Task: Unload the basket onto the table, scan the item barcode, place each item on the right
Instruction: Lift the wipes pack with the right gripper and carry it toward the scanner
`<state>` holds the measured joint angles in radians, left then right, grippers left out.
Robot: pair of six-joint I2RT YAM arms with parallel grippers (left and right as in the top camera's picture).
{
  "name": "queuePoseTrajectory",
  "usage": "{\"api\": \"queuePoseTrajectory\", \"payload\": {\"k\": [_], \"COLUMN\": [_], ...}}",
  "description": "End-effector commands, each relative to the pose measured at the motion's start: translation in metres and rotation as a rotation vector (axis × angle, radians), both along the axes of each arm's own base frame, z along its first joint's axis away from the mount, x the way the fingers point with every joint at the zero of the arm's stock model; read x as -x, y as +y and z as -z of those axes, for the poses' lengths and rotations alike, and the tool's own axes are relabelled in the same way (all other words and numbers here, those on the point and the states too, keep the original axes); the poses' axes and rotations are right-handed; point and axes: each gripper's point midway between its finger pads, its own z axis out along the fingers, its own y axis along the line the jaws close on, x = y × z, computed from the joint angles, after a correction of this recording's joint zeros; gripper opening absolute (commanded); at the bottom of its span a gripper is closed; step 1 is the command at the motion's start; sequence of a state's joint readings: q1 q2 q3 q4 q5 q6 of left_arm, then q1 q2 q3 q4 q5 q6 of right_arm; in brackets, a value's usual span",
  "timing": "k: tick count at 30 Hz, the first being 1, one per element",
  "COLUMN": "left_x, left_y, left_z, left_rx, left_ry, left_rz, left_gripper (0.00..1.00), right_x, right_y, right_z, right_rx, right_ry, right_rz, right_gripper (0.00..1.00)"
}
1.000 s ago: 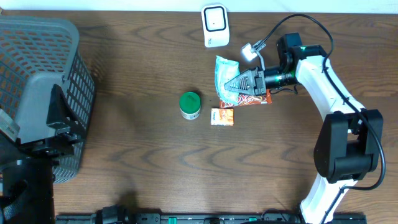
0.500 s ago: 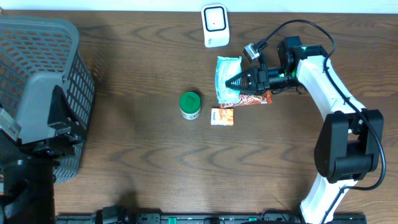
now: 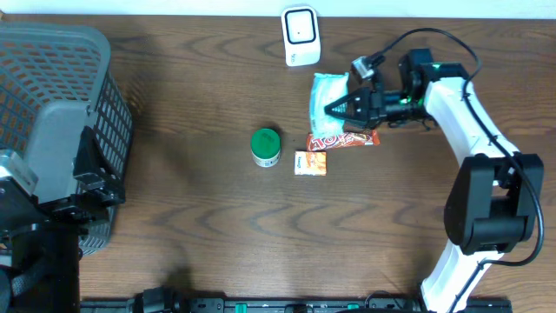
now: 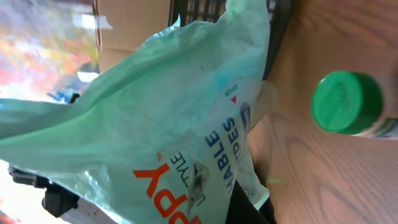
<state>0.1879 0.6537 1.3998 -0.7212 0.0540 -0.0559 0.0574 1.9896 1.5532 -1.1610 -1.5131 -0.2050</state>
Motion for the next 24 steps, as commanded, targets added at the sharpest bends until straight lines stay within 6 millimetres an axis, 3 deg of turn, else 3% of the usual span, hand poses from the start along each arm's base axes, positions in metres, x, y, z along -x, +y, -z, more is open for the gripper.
{"api": "queuePoseTrajectory", "payload": {"k": [1, 7, 12, 15, 16, 18, 24], "left_x": [0.0, 0.0, 0.0, 0.002, 0.003, 0.006, 0.009], "left_y": [-0.002, -0.002, -0.002, -0.003, -0.003, -0.004, -0.004], "left_z": [0.006, 0.013, 0.014, 0.023, 0.033, 0.045, 0.057], "left_rx": [0.014, 0.019, 0.02, 0.027, 0.035, 0.044, 0.054], "left_ry": [0.021, 0.047, 0.053, 0.087, 0.127, 0.177, 0.226], "left_rz": [0.013, 0.013, 0.013, 0.012, 0.012, 0.012, 0.011], "left_gripper": [0.98, 0.98, 0.98, 0.98, 0.98, 0.98, 0.98], "right_x": [-0.015, -0.019, -0.007, 0.01, 0.029, 0.051, 0.069], "right_y": [-0.022, -0.033, -0.027, -0.025, -0.027, -0.03, -0.033], "right_z": [-0.014, -0.014, -0.011, 0.007, 0.018, 0.019, 0.038], "right_rx": [-0.049, -0.049, -0.045, 0.061, 0.15, 0.195, 0.308], "right_ry": [-0.012, -0.009, 0.072, 0.115, 0.117, 0.107, 0.058], "right_rz": [0.062, 0.09, 0.077, 0.048, -0.001, -0.067, -0.167], "right_gripper": [0.01, 0.01, 0.01, 0.01, 0.01, 0.01, 0.01]}}
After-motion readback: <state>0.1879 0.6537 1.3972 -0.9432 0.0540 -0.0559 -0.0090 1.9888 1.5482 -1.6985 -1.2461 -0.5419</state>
